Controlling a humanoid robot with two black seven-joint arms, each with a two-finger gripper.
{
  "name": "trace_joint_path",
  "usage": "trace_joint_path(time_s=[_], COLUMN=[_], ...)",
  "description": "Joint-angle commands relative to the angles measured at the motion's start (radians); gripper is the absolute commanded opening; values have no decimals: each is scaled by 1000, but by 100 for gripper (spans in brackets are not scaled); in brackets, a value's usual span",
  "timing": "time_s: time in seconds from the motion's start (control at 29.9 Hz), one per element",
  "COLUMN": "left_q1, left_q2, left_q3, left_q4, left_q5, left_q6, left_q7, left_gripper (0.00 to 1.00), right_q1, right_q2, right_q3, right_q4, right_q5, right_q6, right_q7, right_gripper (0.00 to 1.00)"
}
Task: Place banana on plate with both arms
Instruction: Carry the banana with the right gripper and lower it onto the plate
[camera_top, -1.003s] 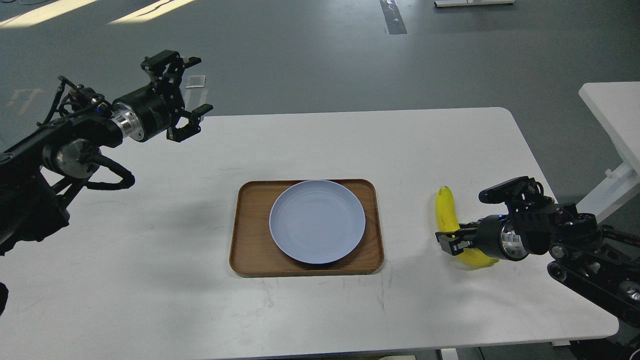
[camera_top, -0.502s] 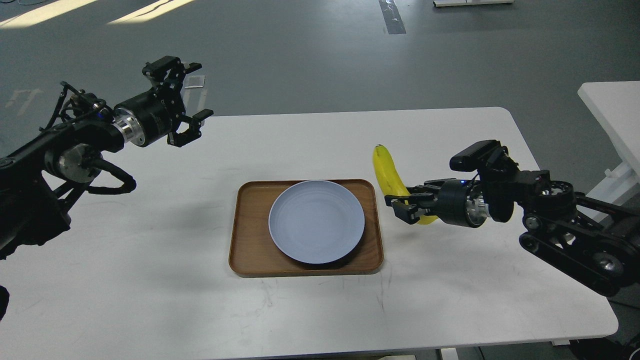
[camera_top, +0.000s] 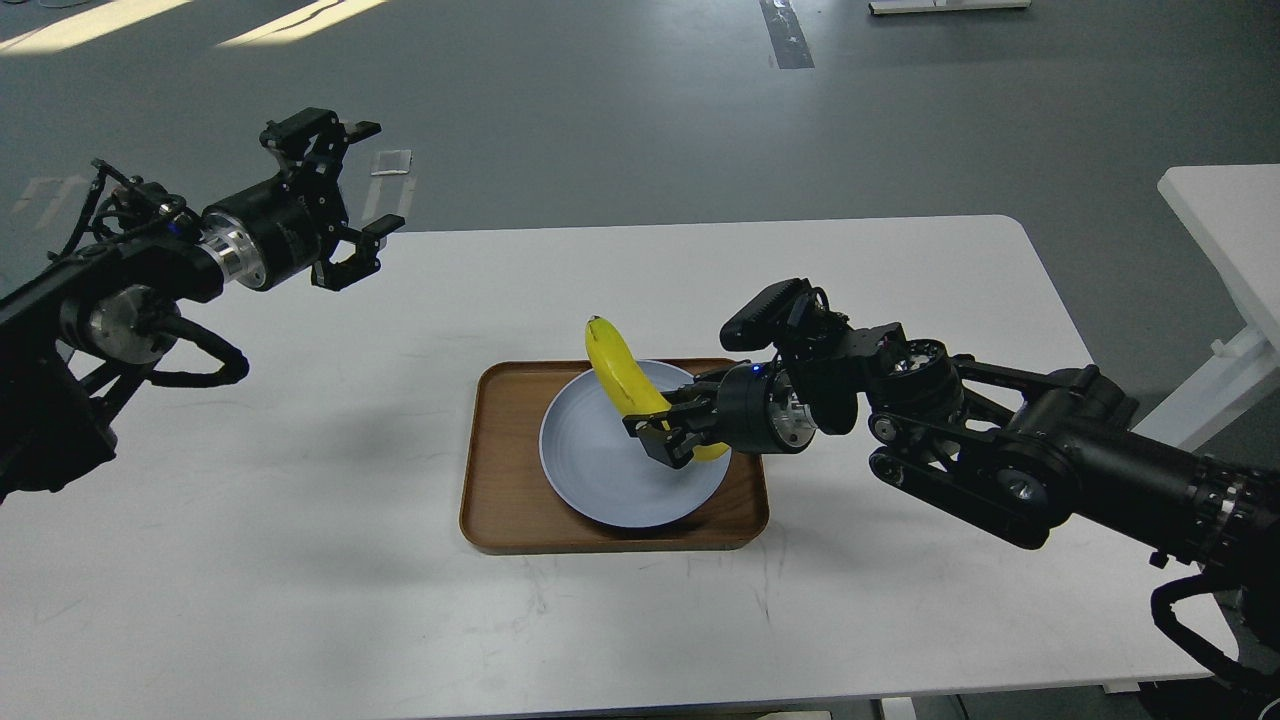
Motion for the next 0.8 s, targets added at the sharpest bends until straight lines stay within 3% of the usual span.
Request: trace_joint_path(time_s=[0.0,0.03,0.1,0.17,0.43,0.64,0.77], left_q1=[2,2,2,2,3,19,54], left_q2=[7,8,11,11,5,7,8], left_q3=[-2,-2,-2,-4,-13,-36,-80], left_q4=[0,0,0,0,-5,-5,-26], left_q5=[-1,-1,-3,-4,-17,-70,-108], left_q6=[-1,-2,-4,-6,-19,-50,-56], left_q7=[-3,-3,-1,-3,11,9,9], left_gripper=[98,98,98,98,98,98,98], right_q1=[-8,-8,-10,-10,-13,-14,-17], right_q2=[23,24,30,32,35,66,138], right_q3=[-5,-5,-2,1,80,335,584], right_q4=[-23,-26,-38,-43,-55,-155,-312], right_q5=[0,0,6,17,135,449,931], right_q6=[-1,-1,-9,-9,-17,-35,-35], right_q7=[-1,-1,-1,-3,-9,-20,-75], right_gripper=[17,24,83,95,99,99,99])
